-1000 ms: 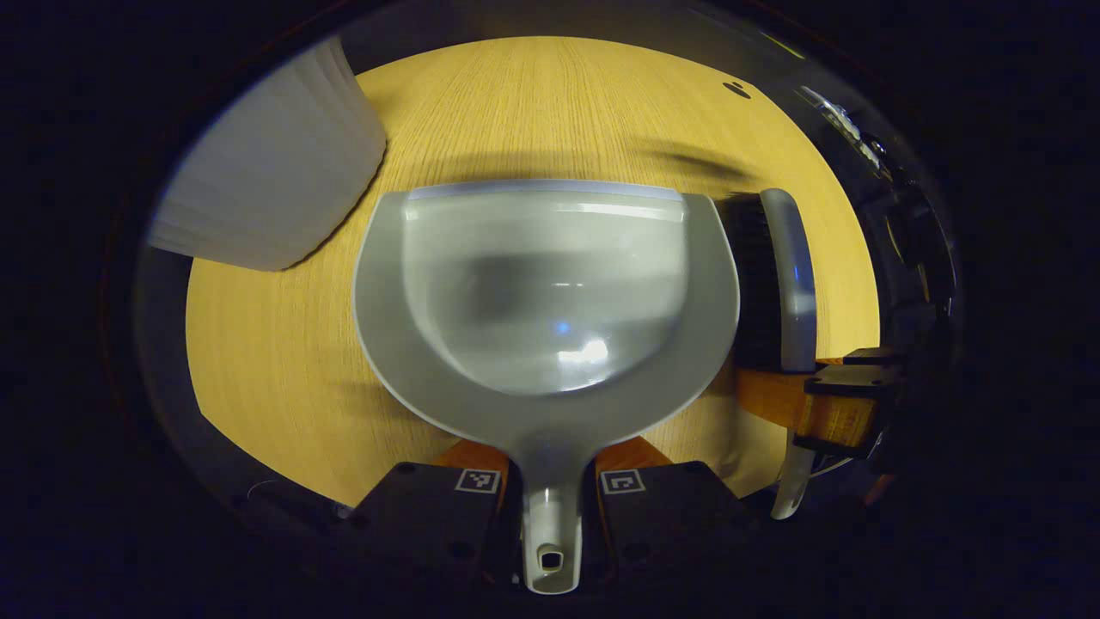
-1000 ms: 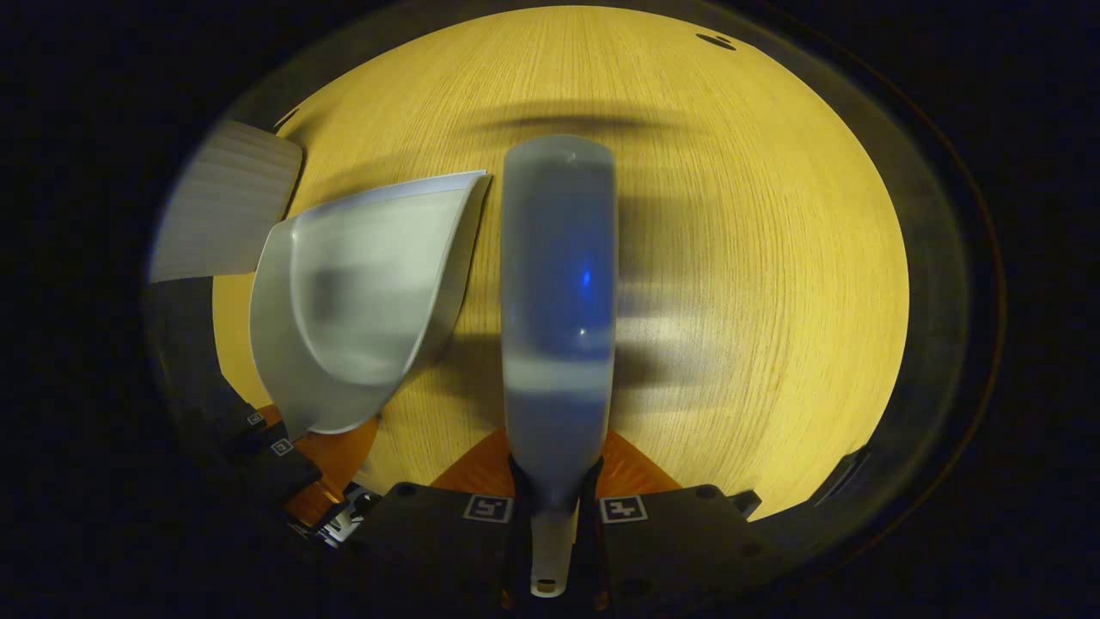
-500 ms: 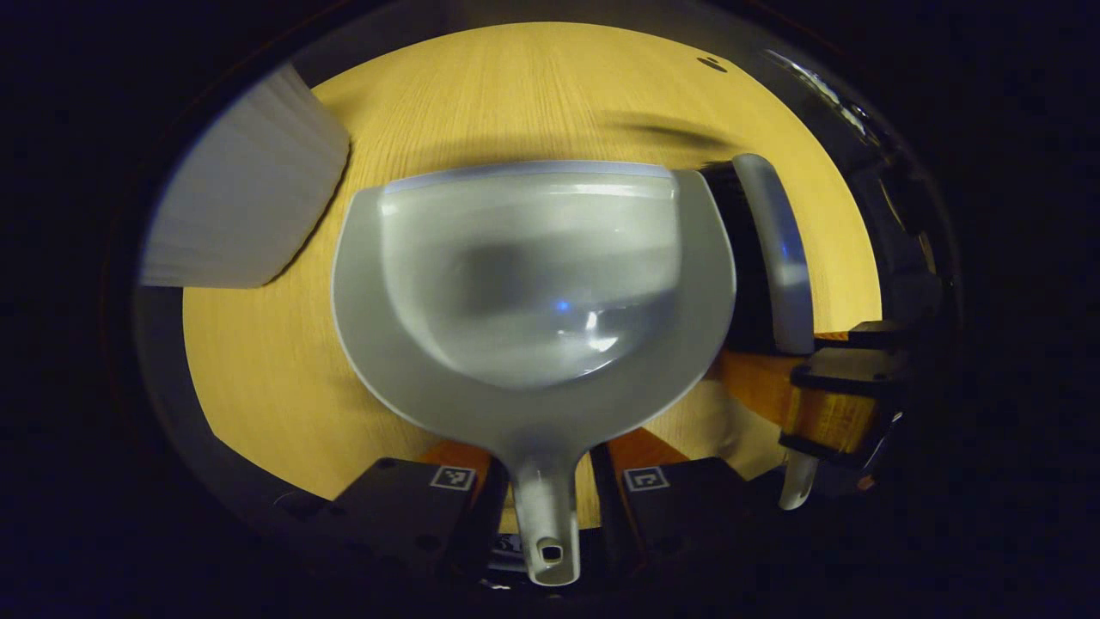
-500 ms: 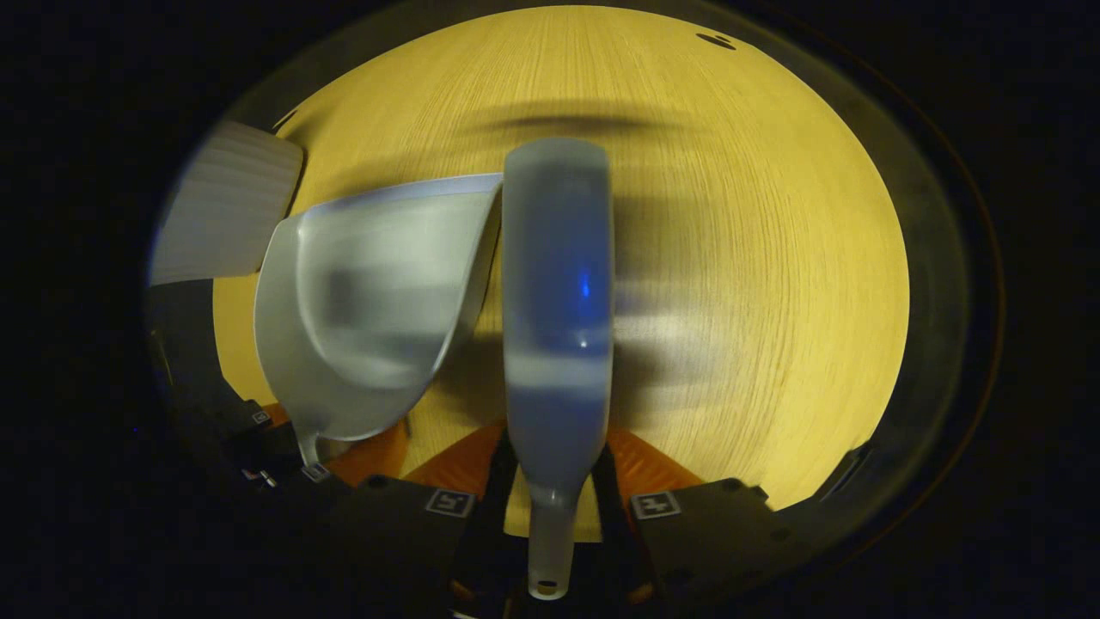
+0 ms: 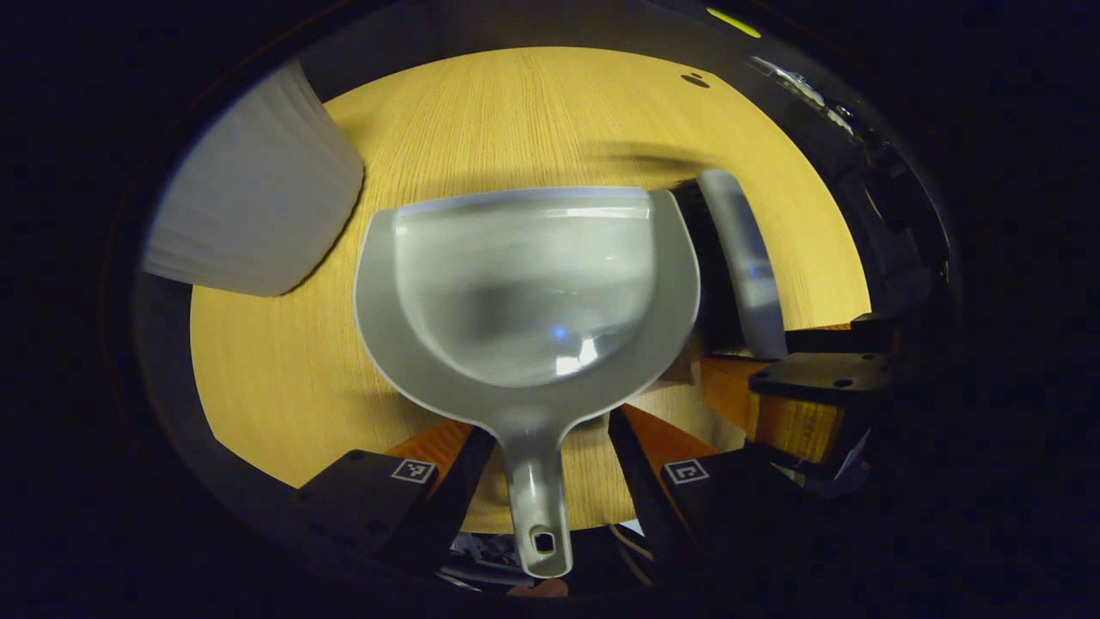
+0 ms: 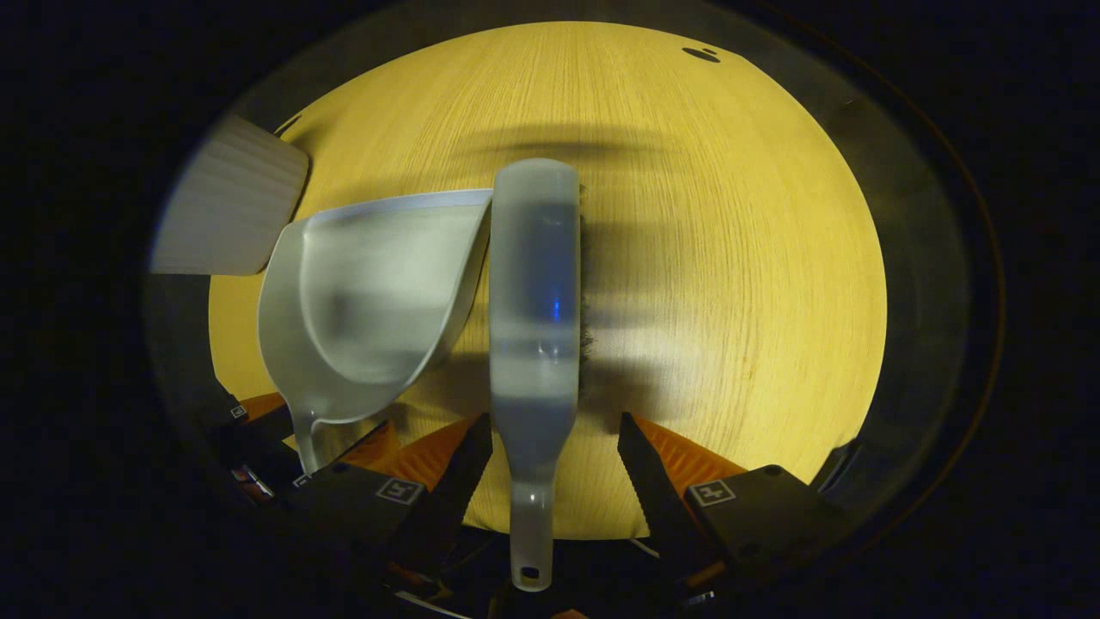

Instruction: Pick up the small broom and dustpan from the desktop, sweep the trash into the dustpan with the broom, and then empty the trash into the garbage bin.

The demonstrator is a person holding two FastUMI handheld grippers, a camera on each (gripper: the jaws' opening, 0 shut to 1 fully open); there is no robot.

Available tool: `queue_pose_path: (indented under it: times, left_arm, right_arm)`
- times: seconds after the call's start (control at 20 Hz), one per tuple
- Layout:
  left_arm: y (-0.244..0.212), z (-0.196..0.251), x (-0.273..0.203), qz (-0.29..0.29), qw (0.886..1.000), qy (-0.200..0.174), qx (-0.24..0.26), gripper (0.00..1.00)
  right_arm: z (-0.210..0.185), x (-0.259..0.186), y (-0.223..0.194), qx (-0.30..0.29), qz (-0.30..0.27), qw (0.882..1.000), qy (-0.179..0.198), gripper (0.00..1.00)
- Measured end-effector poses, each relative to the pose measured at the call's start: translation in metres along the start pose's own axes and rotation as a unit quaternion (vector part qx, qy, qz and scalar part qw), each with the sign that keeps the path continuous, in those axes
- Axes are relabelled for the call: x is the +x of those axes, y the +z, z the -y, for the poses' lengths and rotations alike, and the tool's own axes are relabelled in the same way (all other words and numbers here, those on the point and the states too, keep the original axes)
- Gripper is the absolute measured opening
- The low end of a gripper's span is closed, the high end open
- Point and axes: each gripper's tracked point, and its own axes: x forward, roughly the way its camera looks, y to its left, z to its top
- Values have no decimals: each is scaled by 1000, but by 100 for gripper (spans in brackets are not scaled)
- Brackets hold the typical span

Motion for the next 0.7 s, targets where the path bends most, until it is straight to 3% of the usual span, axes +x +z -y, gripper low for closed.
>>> queue_pose_path:
  times: [0.05,0.25,0.3,0.4,0.5,0.55,0.7]
  left_arm:
    - [1,2,-6,15,1000,-6,2,79]
    - [2,4,-27,70,997,-23,-6,79]
    - [4,6,-36,90,996,-29,-9,79]
    - [7,5,-56,130,991,-41,-15,79]
    - [13,5,-81,179,982,-53,-18,79]
    - [14,5,-93,204,977,-59,-19,79]
    - [14,4,-127,267,961,-68,-16,79]
  right_arm:
    - [-1,-7,-1,1,9,1000,4,96]
    - [0,-40,-4,2,64,998,14,96]
    - [-3,-51,-5,3,82,997,16,92]
    - [-7,-76,-6,5,123,992,23,96]
    - [-9,-102,-7,2,171,985,24,92]
    - [-11,-117,-8,1,196,980,24,96]
    - [-18,-162,-16,-1,271,962,24,96]
